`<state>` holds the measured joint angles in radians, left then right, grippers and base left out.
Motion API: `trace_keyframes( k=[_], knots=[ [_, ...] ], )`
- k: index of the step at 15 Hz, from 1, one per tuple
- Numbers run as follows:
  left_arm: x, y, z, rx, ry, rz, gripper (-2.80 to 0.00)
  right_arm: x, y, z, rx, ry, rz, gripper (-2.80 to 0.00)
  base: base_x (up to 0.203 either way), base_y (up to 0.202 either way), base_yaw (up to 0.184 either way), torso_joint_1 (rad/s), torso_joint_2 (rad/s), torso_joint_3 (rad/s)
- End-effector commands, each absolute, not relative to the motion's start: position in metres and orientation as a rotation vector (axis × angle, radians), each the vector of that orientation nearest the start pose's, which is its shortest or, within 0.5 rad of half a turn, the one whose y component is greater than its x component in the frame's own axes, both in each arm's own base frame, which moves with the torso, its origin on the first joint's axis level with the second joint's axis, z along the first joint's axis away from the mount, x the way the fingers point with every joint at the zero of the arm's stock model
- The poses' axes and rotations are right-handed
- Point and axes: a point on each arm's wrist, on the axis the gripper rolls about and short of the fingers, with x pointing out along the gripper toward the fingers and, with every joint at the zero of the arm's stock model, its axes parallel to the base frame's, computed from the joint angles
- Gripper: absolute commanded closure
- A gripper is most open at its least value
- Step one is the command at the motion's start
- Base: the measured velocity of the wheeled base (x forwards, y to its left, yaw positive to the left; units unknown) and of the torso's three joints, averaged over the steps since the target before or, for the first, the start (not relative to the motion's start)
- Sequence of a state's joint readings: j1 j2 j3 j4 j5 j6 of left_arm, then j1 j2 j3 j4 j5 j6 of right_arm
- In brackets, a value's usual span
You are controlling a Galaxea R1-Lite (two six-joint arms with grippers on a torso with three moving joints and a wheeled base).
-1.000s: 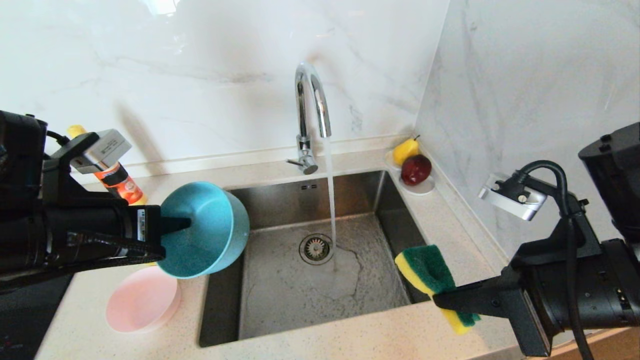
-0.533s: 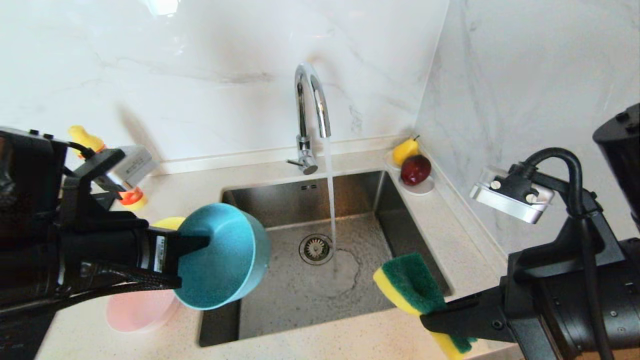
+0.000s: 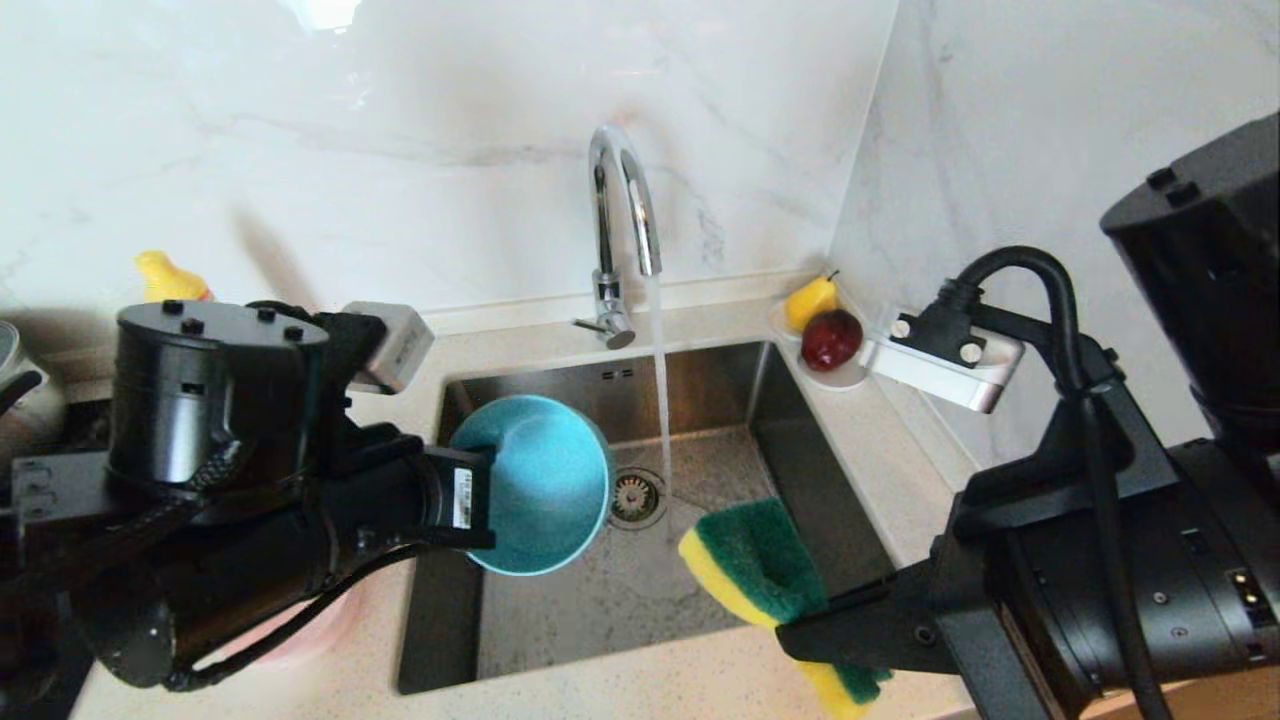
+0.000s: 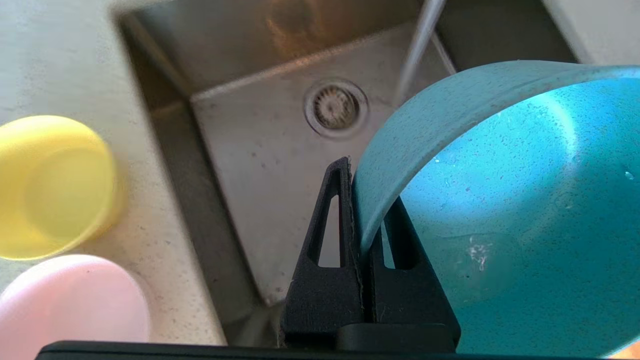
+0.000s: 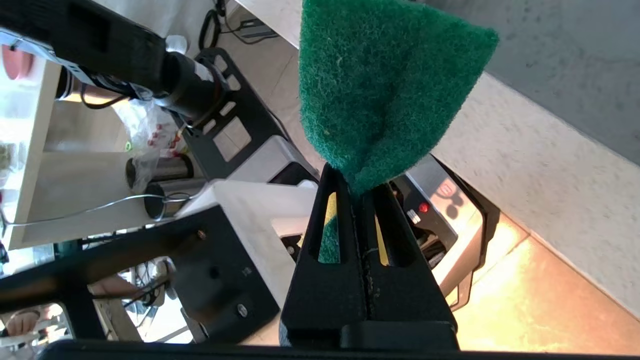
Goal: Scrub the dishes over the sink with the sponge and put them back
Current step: Wipe the bowl
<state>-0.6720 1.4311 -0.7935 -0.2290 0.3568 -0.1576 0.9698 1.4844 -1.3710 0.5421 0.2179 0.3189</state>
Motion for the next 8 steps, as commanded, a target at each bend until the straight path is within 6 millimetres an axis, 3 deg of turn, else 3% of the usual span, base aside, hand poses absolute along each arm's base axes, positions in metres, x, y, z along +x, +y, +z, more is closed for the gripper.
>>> trace_keyframes(
  k=[1,8],
  knots=[
    [0.185,-0.148,0.202,0.081,0.411,-0.302,0.0,0.135,0.213,0.288,0.004,0.84,1.031,0.0,0.0,0.0,0.0,0.0,0.0,0.0],
    [0.178,-0.145,0.197,0.067,0.337,-0.32,0.0,0.159,0.271,0.269,0.042,0.956,1.014,0.0,0.0,0.0,0.0,0.0,0.0,0.0]
  ],
)
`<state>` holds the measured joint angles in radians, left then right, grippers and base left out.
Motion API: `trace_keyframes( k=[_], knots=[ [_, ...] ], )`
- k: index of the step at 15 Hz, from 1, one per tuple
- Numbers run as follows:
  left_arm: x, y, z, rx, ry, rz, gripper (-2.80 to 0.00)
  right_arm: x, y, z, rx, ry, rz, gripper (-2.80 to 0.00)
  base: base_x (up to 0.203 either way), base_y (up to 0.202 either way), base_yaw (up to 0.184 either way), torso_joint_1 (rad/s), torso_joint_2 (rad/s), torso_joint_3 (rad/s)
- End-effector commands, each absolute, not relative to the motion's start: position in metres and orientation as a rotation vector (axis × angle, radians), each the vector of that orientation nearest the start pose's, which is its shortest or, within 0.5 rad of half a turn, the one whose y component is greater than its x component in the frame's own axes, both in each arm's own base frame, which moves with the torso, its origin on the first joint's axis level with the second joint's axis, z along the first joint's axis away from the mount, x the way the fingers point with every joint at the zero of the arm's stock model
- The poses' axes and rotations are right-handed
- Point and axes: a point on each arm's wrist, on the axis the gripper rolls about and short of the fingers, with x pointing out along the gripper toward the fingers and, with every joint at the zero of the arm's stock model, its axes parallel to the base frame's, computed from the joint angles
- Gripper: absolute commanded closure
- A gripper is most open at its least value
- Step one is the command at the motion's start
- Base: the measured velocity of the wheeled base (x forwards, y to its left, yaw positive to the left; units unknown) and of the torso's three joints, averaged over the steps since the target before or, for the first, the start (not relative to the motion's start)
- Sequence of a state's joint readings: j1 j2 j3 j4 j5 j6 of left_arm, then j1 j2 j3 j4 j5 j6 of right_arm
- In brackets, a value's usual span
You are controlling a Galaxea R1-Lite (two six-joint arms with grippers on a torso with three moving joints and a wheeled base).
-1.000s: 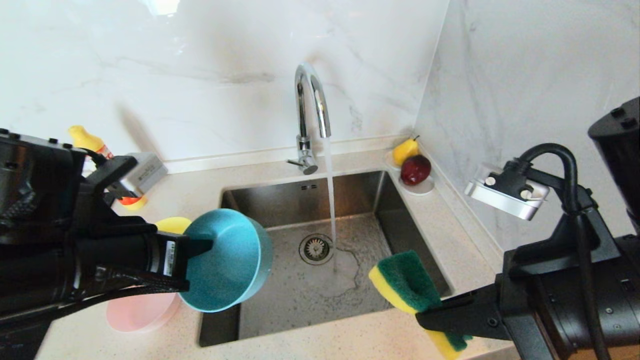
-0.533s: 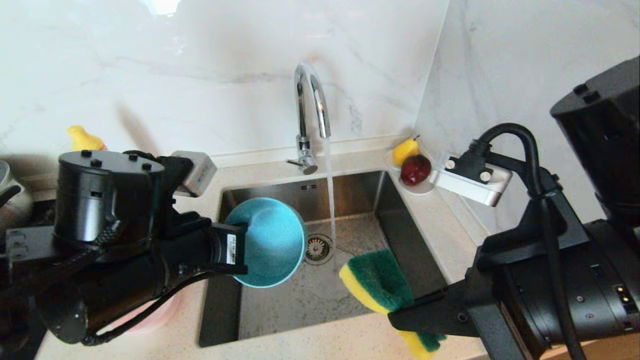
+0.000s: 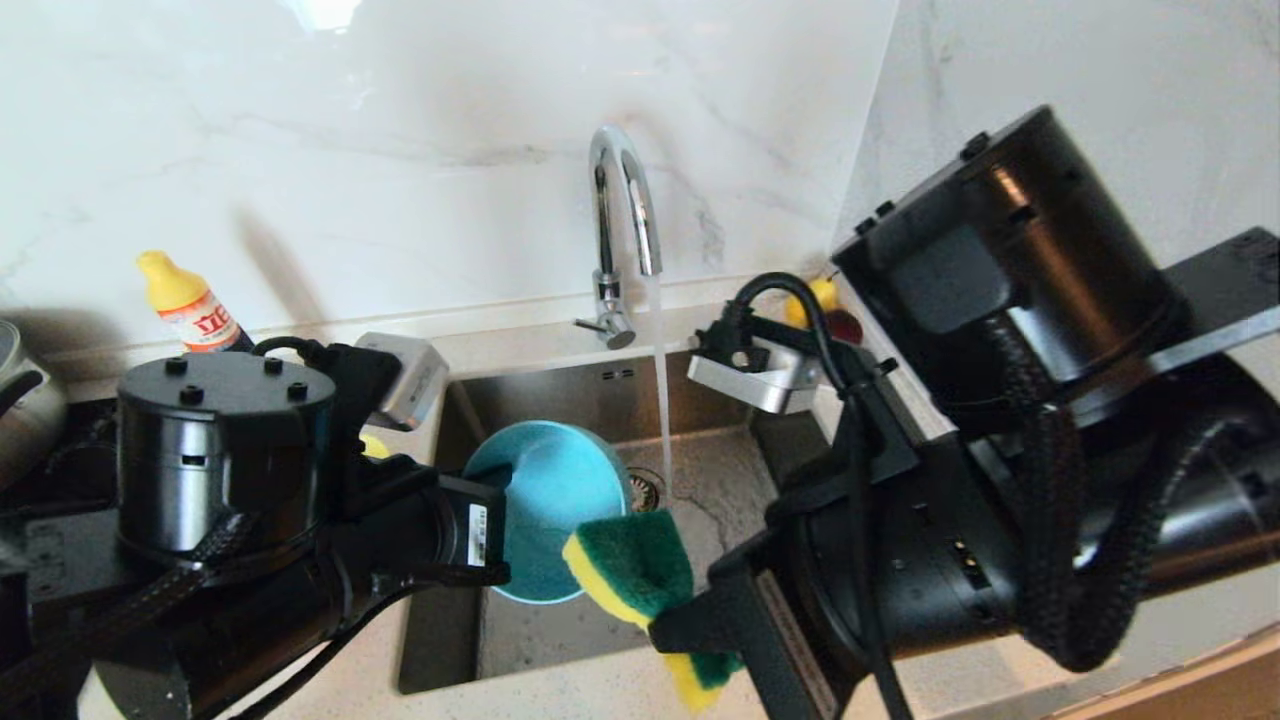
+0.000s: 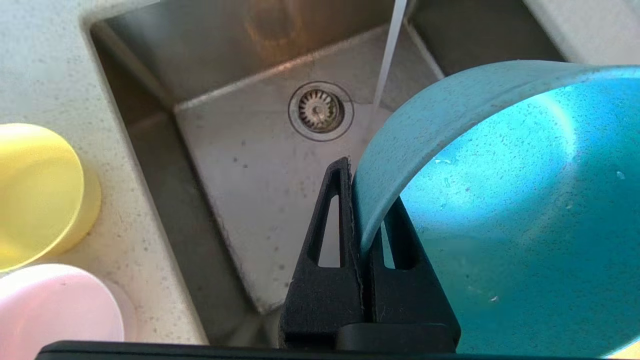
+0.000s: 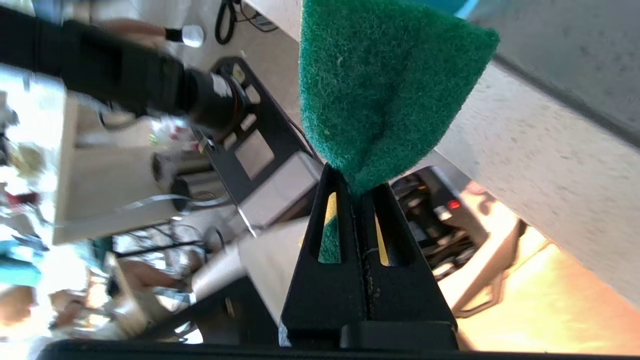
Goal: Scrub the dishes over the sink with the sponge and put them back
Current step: Wipe the bowl
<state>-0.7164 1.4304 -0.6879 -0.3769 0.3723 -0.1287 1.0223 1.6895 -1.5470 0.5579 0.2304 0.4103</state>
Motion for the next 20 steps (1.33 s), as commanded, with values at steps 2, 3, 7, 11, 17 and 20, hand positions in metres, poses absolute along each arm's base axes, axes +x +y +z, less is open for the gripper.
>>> trace_keyframes(
  k=[2,3,7,11,17,20],
  knots=[
    [0.174,-0.145,0.192,0.083,0.33,-0.335,0.0,0.165,0.281,0.269,0.088,0.979,0.989,0.0,0.0,0.0,0.0,0.0,0.0,0.0],
    [0.172,-0.145,0.188,0.091,0.336,-0.341,0.0,0.166,0.283,0.269,0.092,0.986,0.985,0.0,0.0,0.0,0.0,0.0,0.0,0.0],
    [0.164,-0.148,0.173,0.106,0.318,-0.375,0.0,0.176,0.298,0.262,0.132,1.027,0.945,0.0,0.0,0.0,0.0,0.0,0.0,0.0],
    [0.162,-0.146,0.168,0.121,0.321,-0.371,0.0,0.184,0.307,0.263,0.158,1.04,0.923,0.0,0.0,0.0,0.0,0.0,0.0,0.0],
    [0.172,-0.154,0.166,0.12,0.33,-0.338,0.0,0.175,0.298,0.274,0.159,1.039,0.931,0.0,0.0,0.0,0.0,0.0,0.0,0.0],
    [0.18,-0.161,0.165,0.102,0.314,-0.3,0.0,0.173,0.296,0.275,0.155,1.045,0.933,0.0,0.0,0.0,0.0,0.0,0.0,0.0]
  ],
)
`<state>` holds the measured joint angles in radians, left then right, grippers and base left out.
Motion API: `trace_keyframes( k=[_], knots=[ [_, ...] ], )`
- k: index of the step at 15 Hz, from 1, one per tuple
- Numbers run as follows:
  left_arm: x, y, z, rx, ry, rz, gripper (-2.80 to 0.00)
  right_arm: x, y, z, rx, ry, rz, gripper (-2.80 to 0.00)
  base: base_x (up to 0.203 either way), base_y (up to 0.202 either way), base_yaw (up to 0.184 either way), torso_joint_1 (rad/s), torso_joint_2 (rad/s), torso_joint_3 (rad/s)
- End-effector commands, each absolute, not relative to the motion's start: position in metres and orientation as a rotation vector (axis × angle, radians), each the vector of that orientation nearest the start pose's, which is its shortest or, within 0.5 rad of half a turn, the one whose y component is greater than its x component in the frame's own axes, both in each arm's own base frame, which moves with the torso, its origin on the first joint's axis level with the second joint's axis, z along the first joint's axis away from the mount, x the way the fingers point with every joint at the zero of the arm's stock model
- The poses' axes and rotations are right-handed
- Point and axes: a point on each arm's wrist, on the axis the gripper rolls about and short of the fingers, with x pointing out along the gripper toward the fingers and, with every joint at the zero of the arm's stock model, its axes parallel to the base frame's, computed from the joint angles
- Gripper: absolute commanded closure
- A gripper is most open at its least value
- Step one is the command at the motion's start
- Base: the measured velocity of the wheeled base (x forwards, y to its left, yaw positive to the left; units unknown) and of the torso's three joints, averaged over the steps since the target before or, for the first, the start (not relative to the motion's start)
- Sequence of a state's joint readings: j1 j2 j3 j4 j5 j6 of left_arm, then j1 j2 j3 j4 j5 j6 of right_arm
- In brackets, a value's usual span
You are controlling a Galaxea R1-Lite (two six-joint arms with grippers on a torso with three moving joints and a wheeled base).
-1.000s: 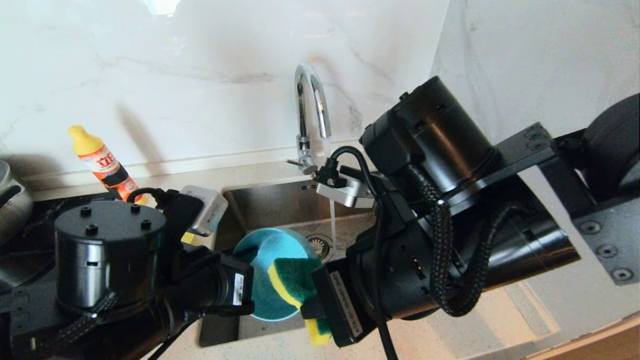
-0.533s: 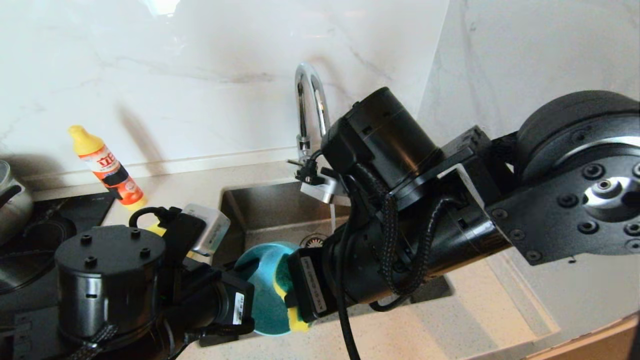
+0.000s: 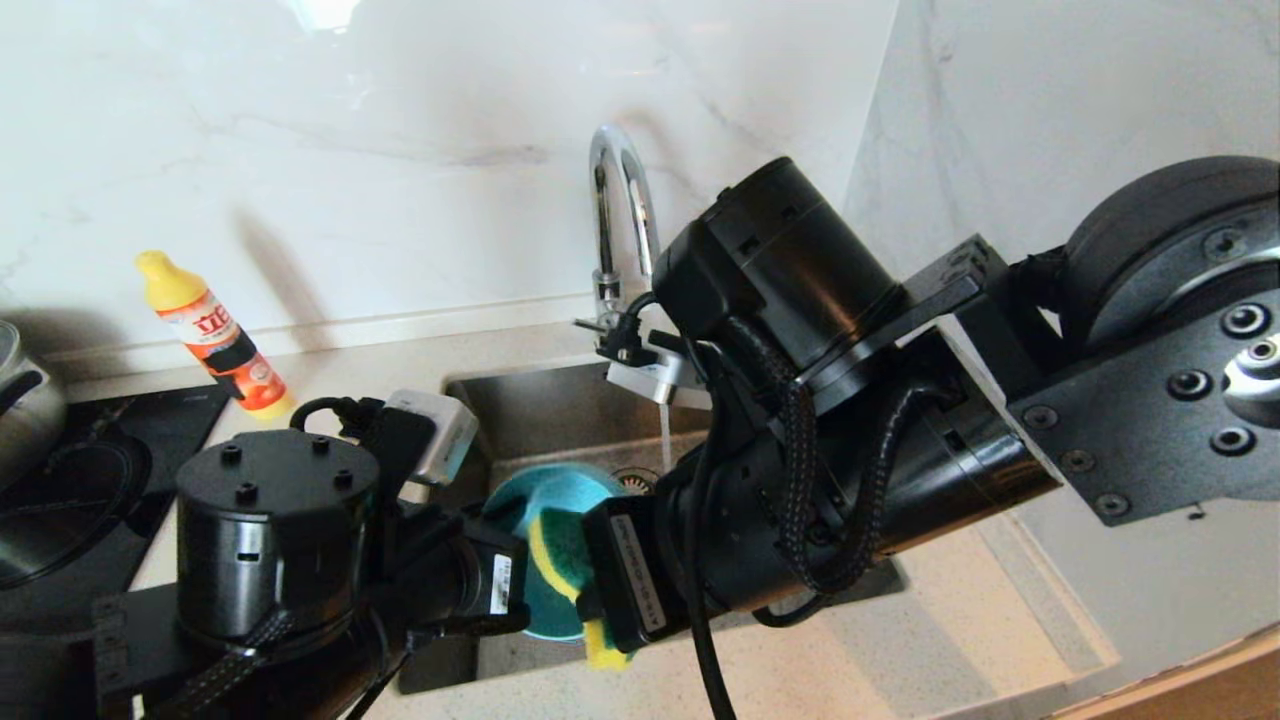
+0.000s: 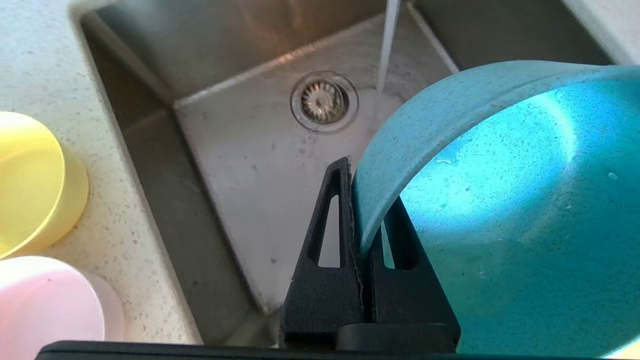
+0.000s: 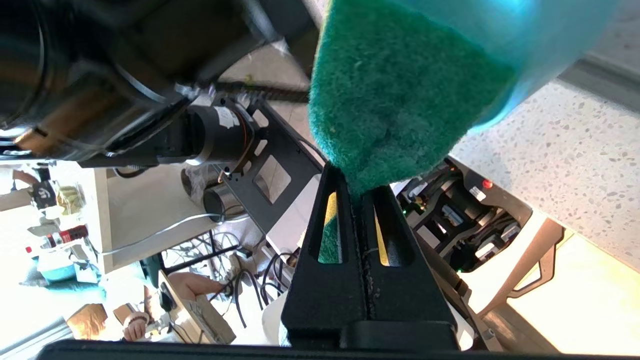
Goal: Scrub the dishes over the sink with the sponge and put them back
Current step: Wipe the bowl
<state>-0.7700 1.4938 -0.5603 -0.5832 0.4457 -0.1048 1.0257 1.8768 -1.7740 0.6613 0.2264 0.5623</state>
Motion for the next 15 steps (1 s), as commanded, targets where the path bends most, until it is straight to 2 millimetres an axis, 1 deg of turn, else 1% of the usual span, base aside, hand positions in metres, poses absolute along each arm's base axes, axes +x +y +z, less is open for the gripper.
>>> trace_keyframes(
  k=[1,5,6,9,12,15],
  knots=[
    [0.181,-0.161,0.166,0.093,0.303,-0.299,0.0,0.173,0.297,0.274,0.153,1.046,0.932,0.0,0.0,0.0,0.0,0.0,0.0,0.0],
    [0.175,-0.156,0.176,0.065,0.262,-0.296,0.0,0.184,0.31,0.256,0.136,1.079,0.902,0.0,0.0,0.0,0.0,0.0,0.0,0.0],
    [0.174,-0.155,0.177,0.062,0.257,-0.298,0.0,0.187,0.31,0.257,0.141,1.072,0.899,0.0,0.0,0.0,0.0,0.0,0.0,0.0],
    [0.168,-0.149,0.18,0.054,0.247,-0.306,0.0,0.204,0.308,0.258,0.165,1.054,0.864,0.0,0.0,0.0,0.0,0.0,0.0,0.0],
    [0.163,-0.146,0.173,0.083,0.267,-0.315,0.0,0.22,0.308,0.263,0.196,1.019,0.846,0.0,0.0,0.0,0.0,0.0,0.0,0.0],
    [0.159,-0.148,0.169,0.097,0.277,-0.336,0.0,0.223,0.312,0.265,0.199,1.0,0.857,0.0,0.0,0.0,0.0,0.0,0.0,0.0]
  ],
)
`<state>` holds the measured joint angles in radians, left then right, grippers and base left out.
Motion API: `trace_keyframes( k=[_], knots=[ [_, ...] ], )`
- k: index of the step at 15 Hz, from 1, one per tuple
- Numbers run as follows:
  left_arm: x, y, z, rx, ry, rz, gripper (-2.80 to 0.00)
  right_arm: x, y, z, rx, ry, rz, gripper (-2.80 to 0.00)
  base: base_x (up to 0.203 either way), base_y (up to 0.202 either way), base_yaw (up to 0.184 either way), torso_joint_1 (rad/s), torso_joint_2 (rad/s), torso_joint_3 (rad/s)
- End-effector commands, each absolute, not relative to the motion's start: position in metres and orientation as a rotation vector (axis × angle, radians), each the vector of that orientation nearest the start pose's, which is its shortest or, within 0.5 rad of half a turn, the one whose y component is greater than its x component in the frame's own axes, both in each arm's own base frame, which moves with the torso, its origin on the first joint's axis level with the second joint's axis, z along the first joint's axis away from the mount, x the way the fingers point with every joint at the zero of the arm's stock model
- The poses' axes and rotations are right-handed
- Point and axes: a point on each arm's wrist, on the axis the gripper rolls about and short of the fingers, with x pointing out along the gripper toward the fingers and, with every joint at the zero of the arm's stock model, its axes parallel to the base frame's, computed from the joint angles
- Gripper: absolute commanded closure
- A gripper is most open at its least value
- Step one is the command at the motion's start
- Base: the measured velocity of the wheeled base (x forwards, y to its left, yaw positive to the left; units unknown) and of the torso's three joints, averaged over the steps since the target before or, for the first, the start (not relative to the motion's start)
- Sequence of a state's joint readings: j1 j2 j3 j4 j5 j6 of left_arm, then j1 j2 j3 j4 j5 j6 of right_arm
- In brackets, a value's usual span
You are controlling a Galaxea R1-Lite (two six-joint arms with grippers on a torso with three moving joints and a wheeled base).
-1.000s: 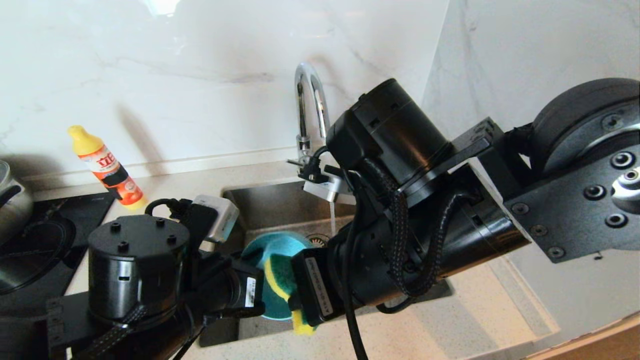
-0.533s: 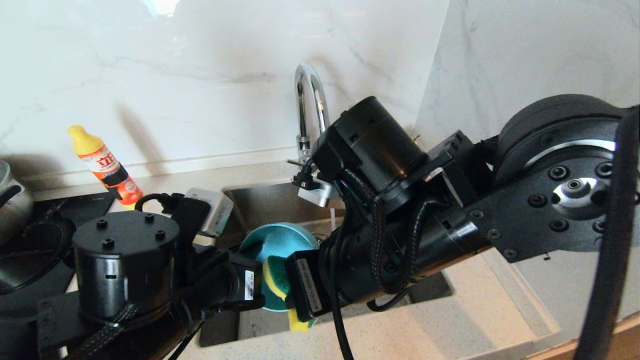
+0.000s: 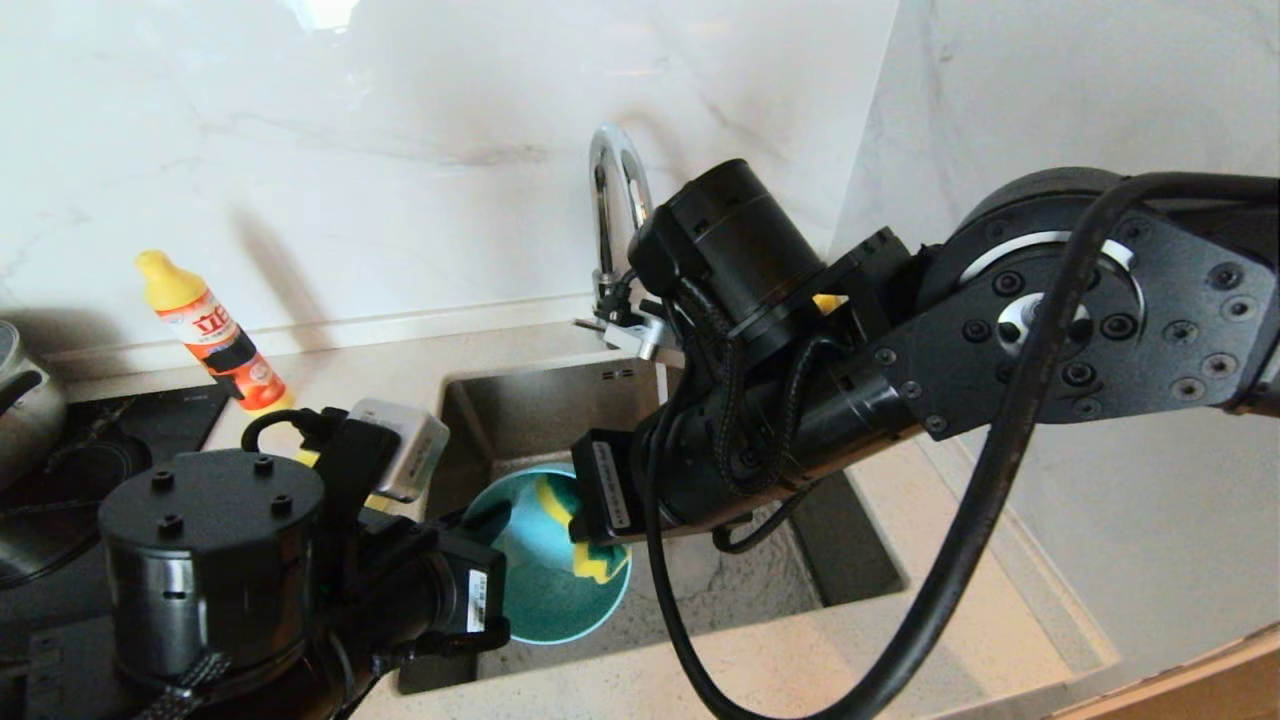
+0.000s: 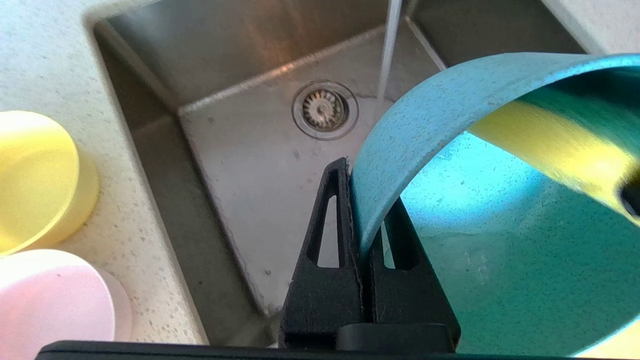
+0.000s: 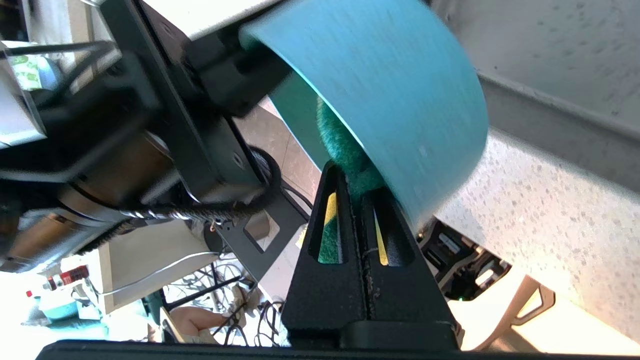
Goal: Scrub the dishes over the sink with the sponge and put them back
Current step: Wipe the bowl
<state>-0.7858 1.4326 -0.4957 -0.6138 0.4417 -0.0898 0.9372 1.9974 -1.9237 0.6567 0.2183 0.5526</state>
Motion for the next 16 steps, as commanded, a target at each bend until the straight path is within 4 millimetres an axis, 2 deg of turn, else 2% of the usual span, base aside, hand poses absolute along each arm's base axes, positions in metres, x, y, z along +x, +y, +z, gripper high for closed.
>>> trace_keyframes(
  k=[1,4,6,10,16],
  knots=[
    [0.158,-0.148,0.167,0.1,0.283,-0.34,0.0,0.221,0.313,0.265,0.196,0.998,0.864,0.0,0.0,0.0,0.0,0.0,0.0,0.0],
    [0.161,-0.15,0.169,0.088,0.281,-0.335,0.0,0.208,0.314,0.271,0.183,1.003,0.891,0.0,0.0,0.0,0.0,0.0,0.0,0.0],
    [0.164,-0.153,0.175,0.072,0.261,-0.329,0.0,0.201,0.32,0.263,0.155,1.044,0.893,0.0,0.0,0.0,0.0,0.0,0.0,0.0],
    [0.163,-0.152,0.178,0.062,0.247,-0.322,0.0,0.208,0.332,0.24,0.129,1.101,0.865,0.0,0.0,0.0,0.0,0.0,0.0,0.0],
    [0.165,-0.152,0.177,0.064,0.254,-0.314,0.0,0.202,0.336,0.24,0.121,1.106,0.885,0.0,0.0,0.0,0.0,0.0,0.0,0.0]
  ],
)
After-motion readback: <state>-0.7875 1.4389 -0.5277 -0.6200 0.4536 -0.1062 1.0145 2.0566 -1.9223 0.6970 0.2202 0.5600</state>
